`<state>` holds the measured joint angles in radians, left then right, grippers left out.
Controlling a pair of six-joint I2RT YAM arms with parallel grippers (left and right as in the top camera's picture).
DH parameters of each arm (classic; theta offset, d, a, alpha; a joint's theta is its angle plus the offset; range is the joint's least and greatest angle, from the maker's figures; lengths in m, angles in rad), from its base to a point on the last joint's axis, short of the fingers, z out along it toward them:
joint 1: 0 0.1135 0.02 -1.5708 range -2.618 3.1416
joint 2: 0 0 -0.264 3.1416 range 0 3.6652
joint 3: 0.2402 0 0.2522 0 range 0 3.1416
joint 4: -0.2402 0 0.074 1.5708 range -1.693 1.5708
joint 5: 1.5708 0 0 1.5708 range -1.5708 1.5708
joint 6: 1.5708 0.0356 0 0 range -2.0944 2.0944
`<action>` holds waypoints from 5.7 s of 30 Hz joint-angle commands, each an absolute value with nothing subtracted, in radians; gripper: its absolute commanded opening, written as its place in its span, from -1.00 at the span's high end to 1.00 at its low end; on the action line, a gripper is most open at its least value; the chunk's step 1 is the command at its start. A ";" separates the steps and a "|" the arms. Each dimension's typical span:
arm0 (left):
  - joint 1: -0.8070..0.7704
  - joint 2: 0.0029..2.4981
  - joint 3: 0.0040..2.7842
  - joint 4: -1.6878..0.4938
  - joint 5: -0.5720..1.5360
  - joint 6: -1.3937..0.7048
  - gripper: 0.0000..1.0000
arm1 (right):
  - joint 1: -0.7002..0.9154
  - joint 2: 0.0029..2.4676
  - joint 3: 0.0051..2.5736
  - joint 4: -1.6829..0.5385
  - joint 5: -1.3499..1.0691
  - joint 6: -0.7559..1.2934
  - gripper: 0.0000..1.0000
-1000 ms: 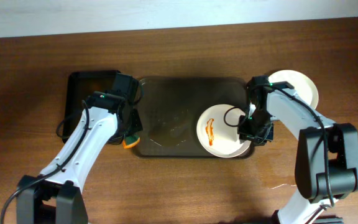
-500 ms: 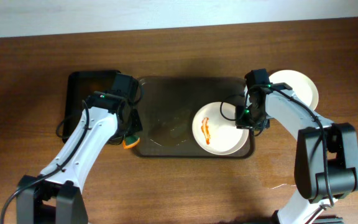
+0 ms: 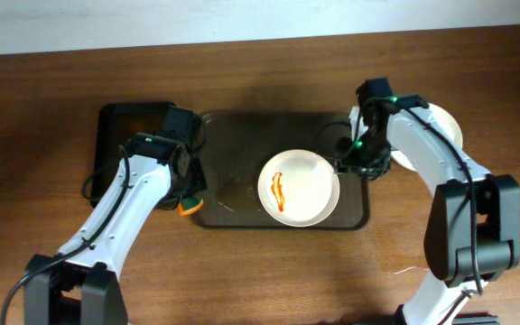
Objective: Clean dirty plates on tray and stack at the side
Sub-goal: 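Grasp the last plate rim with the right gripper and drag it left, then hold the last plate with the right gripper and scrub it with the left sponge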
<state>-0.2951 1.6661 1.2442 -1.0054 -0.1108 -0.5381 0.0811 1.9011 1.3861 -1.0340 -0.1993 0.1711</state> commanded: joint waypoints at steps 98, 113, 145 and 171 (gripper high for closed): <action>-0.476 1.925 1.237 -0.435 0.420 -0.606 1.00 | 0.288 1.944 1.168 -0.682 -0.251 0.297 0.92; -0.501 2.040 1.265 -0.731 -0.112 -0.613 1.00 | 0.287 1.944 1.169 -0.679 -0.250 0.297 0.92; -0.501 2.193 1.541 -1.065 -0.512 -0.544 1.00 | 0.287 1.944 1.169 -0.672 -0.250 0.297 0.92; -0.532 2.194 1.629 -1.066 0.117 -0.444 1.00 | 0.287 1.944 1.169 -0.677 -0.250 0.331 0.92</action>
<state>-0.5312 2.1864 1.7283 -1.1053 0.0948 -0.4446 0.2943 1.9308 1.1862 -0.6727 -0.3119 0.3183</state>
